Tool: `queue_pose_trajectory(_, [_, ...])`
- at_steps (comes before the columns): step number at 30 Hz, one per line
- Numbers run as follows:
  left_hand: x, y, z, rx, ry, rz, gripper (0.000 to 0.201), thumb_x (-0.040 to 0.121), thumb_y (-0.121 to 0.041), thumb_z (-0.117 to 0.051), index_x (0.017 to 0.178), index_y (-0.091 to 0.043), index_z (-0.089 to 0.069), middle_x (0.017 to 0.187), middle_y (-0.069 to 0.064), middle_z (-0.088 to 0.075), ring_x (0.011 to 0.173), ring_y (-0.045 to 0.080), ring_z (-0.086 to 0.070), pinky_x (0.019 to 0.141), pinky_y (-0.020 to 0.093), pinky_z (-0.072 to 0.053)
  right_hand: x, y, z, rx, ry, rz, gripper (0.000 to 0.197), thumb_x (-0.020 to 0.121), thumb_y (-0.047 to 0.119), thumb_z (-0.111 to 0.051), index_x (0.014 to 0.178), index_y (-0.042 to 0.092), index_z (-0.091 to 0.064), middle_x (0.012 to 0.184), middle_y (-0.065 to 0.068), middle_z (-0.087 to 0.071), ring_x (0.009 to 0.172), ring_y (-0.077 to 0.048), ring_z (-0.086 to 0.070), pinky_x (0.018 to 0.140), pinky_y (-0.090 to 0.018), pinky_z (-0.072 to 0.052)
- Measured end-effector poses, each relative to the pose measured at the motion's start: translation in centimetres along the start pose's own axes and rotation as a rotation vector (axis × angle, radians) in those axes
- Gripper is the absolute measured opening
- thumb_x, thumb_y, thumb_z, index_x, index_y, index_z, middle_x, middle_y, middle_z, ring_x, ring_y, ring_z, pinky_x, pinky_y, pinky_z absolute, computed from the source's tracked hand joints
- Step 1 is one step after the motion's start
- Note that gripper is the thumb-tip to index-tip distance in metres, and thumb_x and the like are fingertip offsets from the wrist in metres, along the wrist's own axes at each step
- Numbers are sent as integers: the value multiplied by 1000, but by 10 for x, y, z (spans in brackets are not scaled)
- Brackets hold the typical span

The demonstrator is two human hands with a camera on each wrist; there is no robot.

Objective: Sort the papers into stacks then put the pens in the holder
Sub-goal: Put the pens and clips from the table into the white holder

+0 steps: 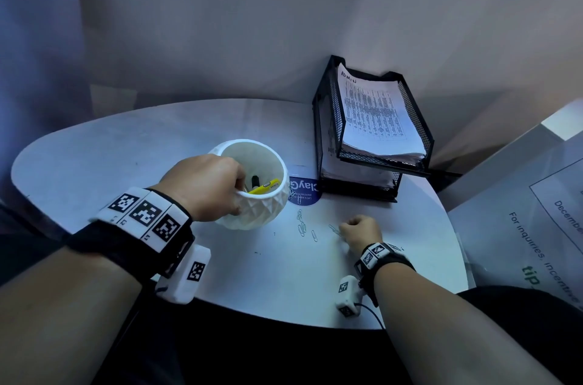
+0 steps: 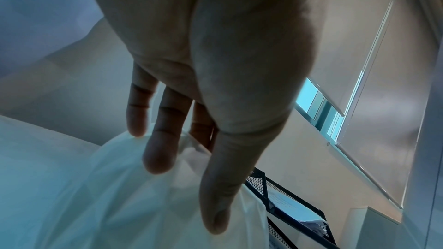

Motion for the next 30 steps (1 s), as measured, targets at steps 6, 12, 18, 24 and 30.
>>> queue_pose_trajectory(6, [0,-1,1,-12,-1,-6,24,75,-40,-78,97,-33,-69,85,-7,-65,81,21,-61,64,30,-46,-1,-13,11,126,0,-47,9,88,19,-67,81,14,-66,70,-9,-69,49,-27,-60,51,-35,-55])
queue_pose_trajectory(12, [-2,-2,0,-7,10,-2,23,75,-42,-78,94,-34,-67,82,-8,-62,81,20,-59,61,29,-42,-6,-7,-3,-186,50,97,10,83,25,-77,78,24,-68,81,2,-69,81,-22,-66,70,-24,-44])
queue_pose_trajectory(18, [-1,-3,-1,9,15,-3,20,74,-39,-77,90,-34,-65,80,-8,-62,79,19,-59,61,28,-43,-8,-4,-10,-178,45,3,19,86,18,-61,68,16,-64,74,-7,-71,77,-31,-67,65,-26,-48])
queue_pose_trajectory(24, [1,-3,-2,23,18,-19,20,74,-39,-75,91,-32,-66,82,-8,-63,80,20,-61,61,28,-43,-26,37,7,716,109,-145,17,88,-2,-50,74,9,-50,65,-10,-48,49,-18,-36,45,-26,-29])
queue_pose_trajectory(30, [0,-8,-5,50,30,-32,20,74,-40,-75,84,-33,-59,84,-6,-63,82,23,-61,61,28,-41,-69,147,23,956,361,120,30,92,-14,-38,94,-1,-65,70,-9,-56,54,-13,-47,49,-23,-33])
Point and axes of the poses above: each hand's wrist, its own x-axis towards the middle knuckle, its own z-axis out of the back of the hand, y = z × x, the point moved 2 cm from there along x, towards the middle knuckle
